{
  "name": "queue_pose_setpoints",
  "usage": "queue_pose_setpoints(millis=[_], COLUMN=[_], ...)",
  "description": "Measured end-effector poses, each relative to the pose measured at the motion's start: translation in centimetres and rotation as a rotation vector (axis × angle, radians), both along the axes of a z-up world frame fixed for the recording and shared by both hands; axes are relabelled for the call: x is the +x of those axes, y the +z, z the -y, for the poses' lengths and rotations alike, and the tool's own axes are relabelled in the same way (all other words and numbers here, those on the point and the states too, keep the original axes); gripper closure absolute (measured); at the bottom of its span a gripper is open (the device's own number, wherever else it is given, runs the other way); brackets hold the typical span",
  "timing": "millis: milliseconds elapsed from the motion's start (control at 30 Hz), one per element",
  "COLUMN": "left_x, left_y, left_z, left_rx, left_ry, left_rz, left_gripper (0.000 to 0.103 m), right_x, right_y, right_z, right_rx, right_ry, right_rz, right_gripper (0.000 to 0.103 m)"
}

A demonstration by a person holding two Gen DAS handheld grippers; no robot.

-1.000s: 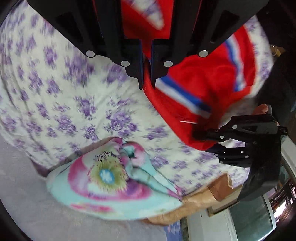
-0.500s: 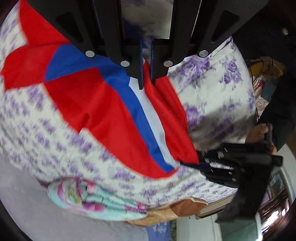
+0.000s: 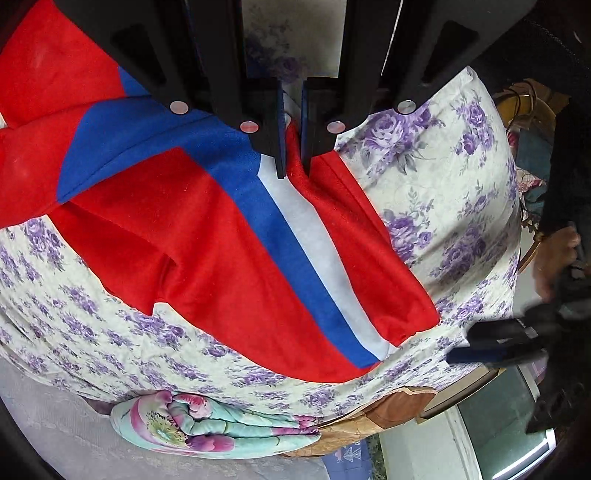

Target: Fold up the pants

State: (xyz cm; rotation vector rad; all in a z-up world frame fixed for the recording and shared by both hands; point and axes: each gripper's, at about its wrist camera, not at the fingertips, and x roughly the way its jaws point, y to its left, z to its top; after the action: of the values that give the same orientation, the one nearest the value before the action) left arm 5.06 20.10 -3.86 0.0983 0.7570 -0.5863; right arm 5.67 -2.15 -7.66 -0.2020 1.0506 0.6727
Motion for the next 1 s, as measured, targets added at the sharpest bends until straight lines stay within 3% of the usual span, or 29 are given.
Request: queue_pose_setpoints(millis=[133, 167, 200, 233, 267, 300, 333, 400, 433, 467, 567, 633, 700, 767, 933, 1000], left_x=[1.1, 1.6, 1.8, 2.4, 2.9, 3.3, 3.8, 4.0, 3.8, 3.8, 3.8, 3.6, 3.6, 3.6, 4.0, 4.0], left_y=[0.8, 0.2, -0.4, -1.8, -3.0, -4.3, -6.0, -7.8, -7.8, -7.9, -8.3, -8.3, -8.3, -8.5, -8.5, -8.6], left_z=[3.8, 5.2, 6.1, 7.4, 8.2, 8.8, 9.2, 8.9, 8.3, 7.9, 7.2, 7.4, 7.7, 7.7, 7.5, 7.5], left_rx=[-0.059, -0.056, -0.043, -0.010, 0.025, 0.071, 0.117, 0.097, 0.056, 0.029, -0.018, -0.008, 0.005, -0.002, -0.021, -0.023], left_ry=[0.106, 0.134, 0.151, 0.174, 0.202, 0.234, 0.263, 0.291, 0.300, 0.305, 0.318, 0.321, 0.323, 0.319, 0.319, 0.318], left_rz=[-0.073, -0.100, -0.118, -0.159, -0.192, -0.215, -0.255, -0.293, -0.289, -0.303, -0.322, -0.310, -0.299, -0.299, -0.293, -0.290], left_gripper=[0.059, 0.070, 0.093, 0.102, 0.103, 0.103, 0.103, 0.103, 0.103, 0.103, 0.103, 0.103, 0.103, 0.103, 0.102, 0.102], right_x=[-0.4, -0.6, -0.8, -1.1, -1.5, -2.0, -2.4, -3.0, -2.9, -2.5, -0.5, 0.6, 1.7, 1.8, 3.2, 5.7], right_y=[0.1, 0.3, 0.5, 0.8, 1.3, 2.0, 2.6, 4.3, 4.7, 5.0, 4.2, 2.6, -0.1, -1.0, 0.8, 3.1], right_z=[0.0, 0.2, 0.3, 0.6, 0.7, 0.9, 1.0, 1.0, 1.0, 0.7, -0.3, -0.9, -1.5, -1.7, -0.8, 1.9], right_rx=[-0.006, -0.006, -0.004, 0.005, 0.019, 0.031, 0.038, 0.052, 0.051, 0.046, 0.035, 0.013, -0.006, -0.004, 0.012, 0.001], right_ry=[-0.009, -0.015, -0.017, -0.017, -0.011, -0.001, 0.009, 0.015, 0.009, -0.004, -0.034, -0.048, -0.053, -0.063, -0.065, -0.139], right_rz=[0.004, 0.002, -0.009, -0.027, -0.039, -0.039, -0.028, 0.023, 0.038, 0.050, 0.028, -0.012, -0.124, -0.123, -0.200, -0.189], right_gripper=[0.089, 0.087, 0.085, 0.077, 0.067, 0.064, 0.064, 0.067, 0.088, 0.102, 0.101, 0.101, 0.101, 0.101, 0.099, 0.098])
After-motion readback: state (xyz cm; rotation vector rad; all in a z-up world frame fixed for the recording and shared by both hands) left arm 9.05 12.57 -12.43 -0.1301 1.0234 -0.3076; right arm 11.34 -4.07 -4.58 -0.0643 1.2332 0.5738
